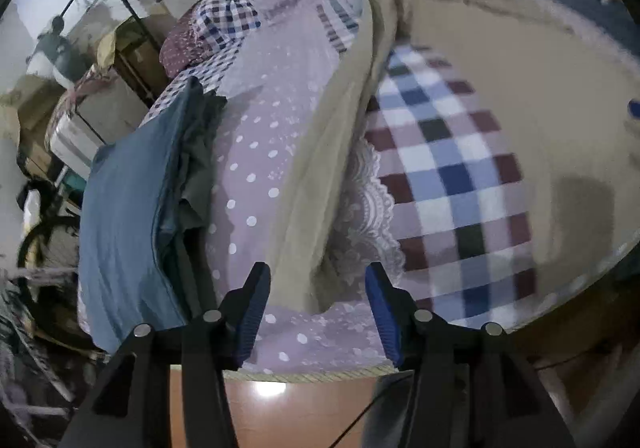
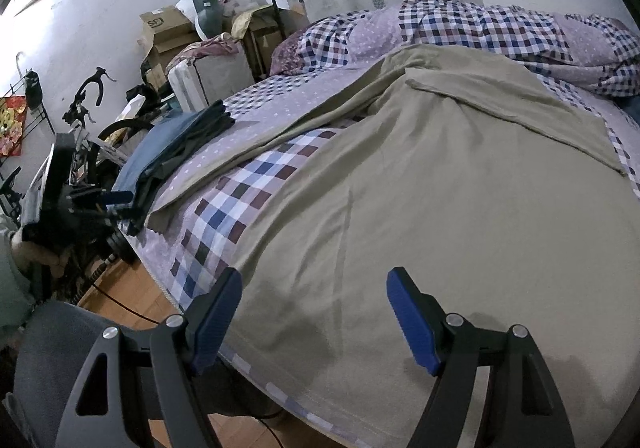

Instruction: Fold clothes

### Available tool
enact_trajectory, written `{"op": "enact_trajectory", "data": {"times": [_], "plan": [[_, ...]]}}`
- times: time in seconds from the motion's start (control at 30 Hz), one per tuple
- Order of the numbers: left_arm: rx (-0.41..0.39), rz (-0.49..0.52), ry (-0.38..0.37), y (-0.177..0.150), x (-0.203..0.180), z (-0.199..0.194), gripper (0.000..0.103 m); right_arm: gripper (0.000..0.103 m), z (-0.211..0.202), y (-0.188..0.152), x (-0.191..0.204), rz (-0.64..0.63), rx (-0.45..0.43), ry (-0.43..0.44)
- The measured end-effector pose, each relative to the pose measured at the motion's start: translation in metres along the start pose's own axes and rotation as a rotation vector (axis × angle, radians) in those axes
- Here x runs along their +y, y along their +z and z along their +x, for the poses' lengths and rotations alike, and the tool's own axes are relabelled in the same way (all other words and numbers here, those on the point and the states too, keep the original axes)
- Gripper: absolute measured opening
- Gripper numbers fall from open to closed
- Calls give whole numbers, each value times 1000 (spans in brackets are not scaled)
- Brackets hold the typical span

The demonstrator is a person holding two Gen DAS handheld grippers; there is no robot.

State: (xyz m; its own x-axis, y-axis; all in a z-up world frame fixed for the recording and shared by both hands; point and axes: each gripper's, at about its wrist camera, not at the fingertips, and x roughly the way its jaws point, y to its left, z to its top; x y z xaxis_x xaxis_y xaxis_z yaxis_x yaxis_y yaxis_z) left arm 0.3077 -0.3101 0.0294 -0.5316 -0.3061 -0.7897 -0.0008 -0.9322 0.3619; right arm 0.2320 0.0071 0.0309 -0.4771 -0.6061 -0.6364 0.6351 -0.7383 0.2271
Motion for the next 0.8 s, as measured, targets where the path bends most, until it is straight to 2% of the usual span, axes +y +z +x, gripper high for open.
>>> {"op": "enact_trajectory", "data": {"times": [0.07,0.1,0.13,0.2,0.27,0.3,0.47,0.6,0.67,0.8], "plan": [[10,-6,15,4,2,10,52,79,1,0,-1,1,2,0],[14,-10,14,4,4,16,35,79,2,0,-1,1,4,0],[23,-21,9,5,8,21,2,79,2,0,0,1,5,0],[32,-59,-14,6,15,26,1,79,3,0,0,0,6,0],[-6,-117,-87,7,24,18,1,79,3,0,0,0,6,0],[-32,-163,-147,6,30,10,0,79,2,0,-1,1,5,0],[-203,-389,-546,1,67,-38,0,79,2,0,-2,9,2,4],[-295,-505,-791,-1,86,-58,0,79,3,0,0,5,3,12],[-316,-536,-857,1,89,-62,0,79,4,0,2,1,4,16],[-296,-525,-892,15,74,-65,0,79,-1,1,7,-4,-7,41]]}}
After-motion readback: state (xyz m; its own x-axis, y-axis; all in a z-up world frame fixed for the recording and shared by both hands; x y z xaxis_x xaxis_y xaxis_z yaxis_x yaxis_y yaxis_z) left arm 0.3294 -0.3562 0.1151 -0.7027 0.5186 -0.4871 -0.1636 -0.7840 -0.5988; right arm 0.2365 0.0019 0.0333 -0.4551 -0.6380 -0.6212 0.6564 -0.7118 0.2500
